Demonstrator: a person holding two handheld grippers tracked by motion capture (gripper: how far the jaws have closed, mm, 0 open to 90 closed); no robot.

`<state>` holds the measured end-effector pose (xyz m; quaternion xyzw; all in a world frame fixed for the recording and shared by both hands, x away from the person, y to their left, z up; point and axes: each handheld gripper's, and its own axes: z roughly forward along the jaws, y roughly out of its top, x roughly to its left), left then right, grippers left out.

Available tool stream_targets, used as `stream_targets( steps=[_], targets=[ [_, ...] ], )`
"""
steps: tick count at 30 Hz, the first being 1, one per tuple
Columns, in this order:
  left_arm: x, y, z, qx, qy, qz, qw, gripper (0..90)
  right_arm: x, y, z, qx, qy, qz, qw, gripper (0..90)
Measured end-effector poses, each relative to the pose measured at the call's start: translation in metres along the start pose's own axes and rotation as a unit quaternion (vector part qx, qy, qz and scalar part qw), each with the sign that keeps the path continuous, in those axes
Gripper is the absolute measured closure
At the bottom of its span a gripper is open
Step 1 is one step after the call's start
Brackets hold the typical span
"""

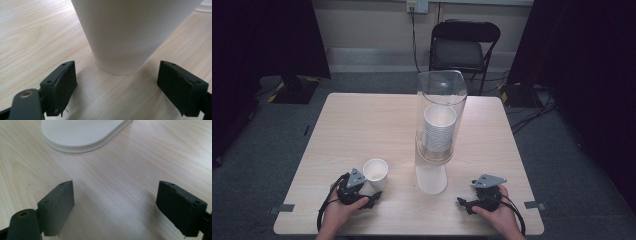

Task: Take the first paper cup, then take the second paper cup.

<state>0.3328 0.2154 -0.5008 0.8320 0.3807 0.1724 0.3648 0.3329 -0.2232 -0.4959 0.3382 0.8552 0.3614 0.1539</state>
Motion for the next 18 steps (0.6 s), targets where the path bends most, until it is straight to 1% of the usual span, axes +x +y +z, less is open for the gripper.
stream_targets(
  steps=[1, 2, 3, 6, 7, 9, 14, 15, 18],
  targets=[
    [0.0, 0.0, 0.0, -0.001, -0.001, -0.008, 1.0, 15.6, 0.0, 0.0, -0.001, 0.0, 0.001, 0.0, 1.0, 14.6],
    [0.0, 0.0, 0.001, -0.002, -0.004, -0.012, 0.9999, 15.2, 0.0, 0.001, -0.002, -0.001, 0.005, 0.002, 1.0, 14.6],
    [0.0, -0.001, 0.0, 0.0, -0.003, -0.006, 1.0, 15.1, 0.001, 0.002, -0.003, -0.001, 0.008, 0.004, 1.0, 14.6],
    [0.0, -0.001, 0.0, -0.001, -0.005, -0.009, 0.9999, 15.1, 0.002, 0.004, -0.005, -0.007, 0.012, 0.004, 0.9999, 14.6],
    [0.001, -0.002, -0.002, -0.001, -0.003, -0.008, 1.0, 15.1, 0.004, 0.008, -0.008, -0.012, 0.011, -0.001, 0.9999, 14.6],
    [0.001, -0.003, -0.002, 0.001, -0.005, -0.007, 1.0, 15.1, 0.007, 0.012, -0.011, -0.021, 0.014, -0.002, 0.9997, 14.6],
    [0.002, -0.003, -0.002, 0.001, -0.008, -0.007, 0.9999, 15.0, 0.011, 0.017, -0.012, -0.024, 0.018, -0.002, 0.9995, 15.2],
    [0.002, -0.003, -0.003, 0.001, -0.007, -0.007, 1.0, 14.9, 0.014, 0.02, -0.013, -0.023, 0.017, -0.008, 0.9996, 15.4],
    [0.002, -0.003, -0.002, 0.001, -0.007, -0.007, 0.9999, 15.0, 0.016, 0.022, -0.013, -0.026, 0.02, -0.004, 0.9995, 15.5]
  ],
)
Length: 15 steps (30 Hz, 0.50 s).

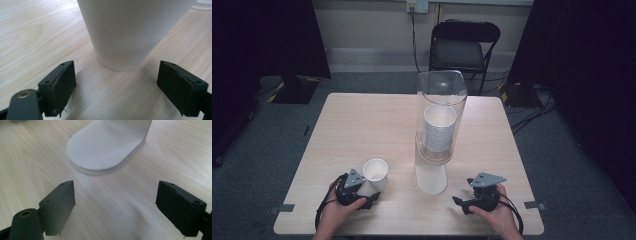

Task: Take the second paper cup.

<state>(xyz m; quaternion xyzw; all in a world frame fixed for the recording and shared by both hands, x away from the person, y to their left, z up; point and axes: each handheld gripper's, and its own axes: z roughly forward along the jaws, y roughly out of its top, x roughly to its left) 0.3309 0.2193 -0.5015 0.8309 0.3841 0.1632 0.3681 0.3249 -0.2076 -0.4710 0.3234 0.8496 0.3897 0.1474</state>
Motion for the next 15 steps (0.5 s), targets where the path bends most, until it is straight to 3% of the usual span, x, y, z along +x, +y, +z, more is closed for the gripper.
stream_targets(
  steps=[9, 15],
  targets=[
    [0.0, 0.0, 0.0, 0.0, 0.001, 0.0, 1.0, 14.9, 0.018, 0.018, 0.008, -0.013, 0.021, 0.006, 0.9997, 14.6],
    [0.0, 0.001, 0.001, 0.001, 0.0, -0.001, 1.0, 13.5, 0.025, 0.029, 0.01, -0.025, 0.016, 0.008, 0.9995, 14.8]
  ],
)
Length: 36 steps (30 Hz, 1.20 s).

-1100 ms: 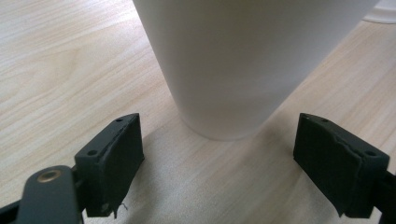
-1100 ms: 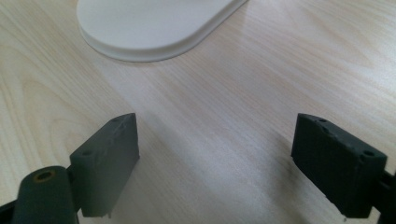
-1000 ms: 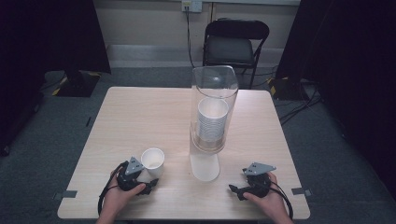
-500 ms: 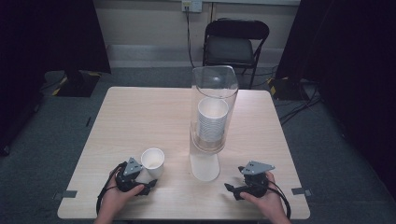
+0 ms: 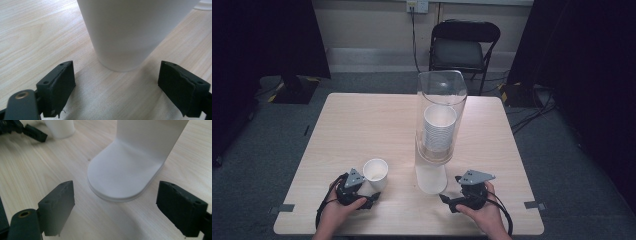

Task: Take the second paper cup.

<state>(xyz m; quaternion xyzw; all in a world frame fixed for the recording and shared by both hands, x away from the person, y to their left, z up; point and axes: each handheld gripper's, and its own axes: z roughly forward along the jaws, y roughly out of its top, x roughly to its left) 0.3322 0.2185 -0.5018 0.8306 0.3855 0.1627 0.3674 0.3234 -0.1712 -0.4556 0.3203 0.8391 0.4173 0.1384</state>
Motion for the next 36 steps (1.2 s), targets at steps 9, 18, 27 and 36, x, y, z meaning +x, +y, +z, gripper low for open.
stream_targets(
  steps=[9, 18, 27, 36],
  targets=[
    [0.0, 0.0, 0.0, 0.0, 0.0, 0.0, 1.0, 13.2, 0.004, 0.019, 0.003, -0.017, -0.006, 0.01, 0.9998, 16.3],
    [0.0, 0.001, 0.001, 0.002, -0.003, 0.004, 1.0, 11.5, 0.001, 0.046, 0.015, -0.053, -0.017, 0.022, 0.9982, 19.9],
    [0.0, 0.001, 0.001, 0.003, -0.003, 0.005, 1.0, 11.0, -0.001, 0.067, 0.017, -0.08, -0.026, 0.029, 0.996, 24.1],
    [0.0, 0.001, 0.001, 0.003, -0.002, 0.008, 1.0, 10.7, -0.002, 0.068, 0.023, -0.109, -0.043, 0.012, 0.993, 36.1]
  ],
)
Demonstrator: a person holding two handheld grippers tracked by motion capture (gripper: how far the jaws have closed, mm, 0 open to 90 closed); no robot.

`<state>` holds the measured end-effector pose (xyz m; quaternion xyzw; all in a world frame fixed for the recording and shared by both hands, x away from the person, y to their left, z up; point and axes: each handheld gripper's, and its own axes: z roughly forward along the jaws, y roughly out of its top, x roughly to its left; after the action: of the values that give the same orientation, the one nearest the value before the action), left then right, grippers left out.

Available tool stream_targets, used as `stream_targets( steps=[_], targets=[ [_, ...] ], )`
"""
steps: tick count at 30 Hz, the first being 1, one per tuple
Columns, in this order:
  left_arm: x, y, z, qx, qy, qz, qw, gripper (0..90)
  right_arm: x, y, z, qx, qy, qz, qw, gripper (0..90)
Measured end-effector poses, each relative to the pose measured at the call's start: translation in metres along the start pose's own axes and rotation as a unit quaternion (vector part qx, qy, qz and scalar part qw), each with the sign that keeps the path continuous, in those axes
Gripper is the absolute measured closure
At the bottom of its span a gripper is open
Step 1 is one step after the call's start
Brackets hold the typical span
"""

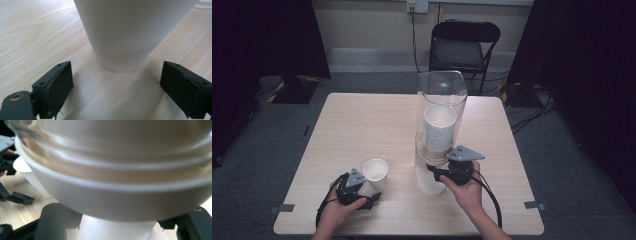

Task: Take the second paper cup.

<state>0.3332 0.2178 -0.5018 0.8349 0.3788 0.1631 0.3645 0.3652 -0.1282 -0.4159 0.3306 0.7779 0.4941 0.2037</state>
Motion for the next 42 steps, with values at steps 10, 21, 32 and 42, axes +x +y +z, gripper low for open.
stream_targets(
  steps=[10, 21, 32, 42],
  targets=[
    [0.0, 0.0, 0.0, -0.001, 0.0, 0.0, 1.0, 10.5, 0.001, -0.008, 0.0, -0.012, -0.002, -0.005, 0.9999, 37.1],
    [0.0, 0.0, 0.0, 0.0, 0.0, 0.0, 1.0, 10.5, 0.0, -0.01, 0.001, -0.015, 0.003, -0.007, 0.9999, 37.4],
    [0.0, 0.0, 0.0, 0.001, -0.001, 0.001, 1.0, 9.7, 0.002, -0.076, 0.02, 0.067, 0.009, 0.039, 0.997, 37.1],
    [0.0, 0.0, 0.0, 0.001, -0.001, 0.001, 1.0, 9.6, -0.002, -0.078, 0.013, 0.105, 0.023, -0.004, 0.9942, 36.4]
  ],
)
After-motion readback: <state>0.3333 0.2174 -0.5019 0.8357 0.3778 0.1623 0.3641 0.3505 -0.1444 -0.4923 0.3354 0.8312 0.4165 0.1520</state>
